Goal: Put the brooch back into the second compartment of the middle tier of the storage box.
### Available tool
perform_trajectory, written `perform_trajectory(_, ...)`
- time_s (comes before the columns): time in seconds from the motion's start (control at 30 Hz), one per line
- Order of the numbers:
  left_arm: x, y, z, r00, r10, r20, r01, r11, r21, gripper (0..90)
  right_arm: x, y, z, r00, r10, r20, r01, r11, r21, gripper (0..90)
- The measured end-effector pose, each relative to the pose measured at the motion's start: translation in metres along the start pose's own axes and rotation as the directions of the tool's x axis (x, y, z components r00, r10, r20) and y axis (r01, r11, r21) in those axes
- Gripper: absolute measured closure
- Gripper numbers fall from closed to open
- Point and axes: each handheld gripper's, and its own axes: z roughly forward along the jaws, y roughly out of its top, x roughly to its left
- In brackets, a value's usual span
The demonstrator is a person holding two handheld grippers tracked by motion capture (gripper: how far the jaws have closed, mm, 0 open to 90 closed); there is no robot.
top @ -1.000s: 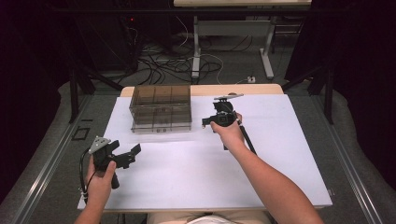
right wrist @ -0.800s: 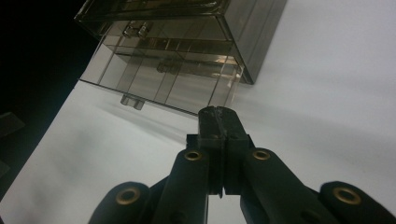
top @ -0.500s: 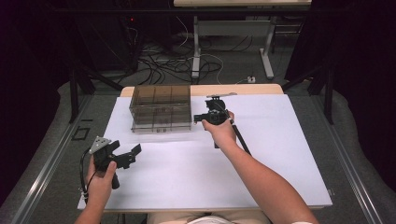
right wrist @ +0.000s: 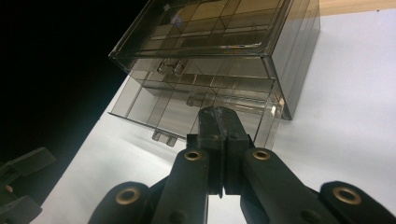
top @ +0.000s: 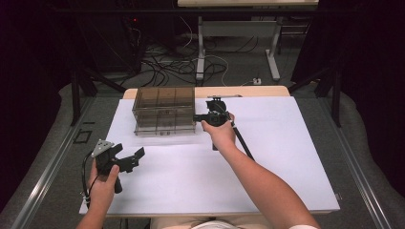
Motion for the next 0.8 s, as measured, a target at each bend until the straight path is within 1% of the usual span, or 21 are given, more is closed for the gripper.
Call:
perform_trajectory(0.03, 0.000, 0.000, 0.000, 1.0000, 0.000, 0.000, 0.000, 1.0000, 0.000, 3.2, 0.000, 0.000, 0.001, 1.0000, -0.008, 0.000, 0.008, 1.000, -0.004, 90.0)
perform_trajectory(0.27, 0.000, 0.000, 0.000, 1.0000, 0.002, 0.001, -0.002, 1.0000, -0.002, 3.2, 0.007, -0.001, 0.008, 0.9999, -0.013, -0.001, 0.013, 1.000, 0.003, 90.0)
perform_trajectory(0.3, 0.000, 0.000, 0.000, 1.0000, 0.002, 0.001, -0.002, 1.0000, -0.001, 3.2, 0.009, -0.001, 0.010, 0.9997, -0.026, 0.000, 0.026, 1.000, 0.009, 90.0)
perform_trajectory(0.5, -0.001, 0.000, 0.000, 1.0000, 0.005, 0.002, -0.004, 1.0000, -0.003, 3.2, 0.018, -0.001, 0.018, 0.9994, -0.033, -0.012, 0.034, 0.999, 0.013, 90.0)
perform_trajectory(0.8, -0.001, 0.000, 0.000, 1.0000, 0.003, 0.004, -0.003, 1.0000, -0.004, 3.2, 0.024, -0.001, 0.029, 0.9991, -0.043, -0.008, 0.043, 0.999, 0.014, 90.0)
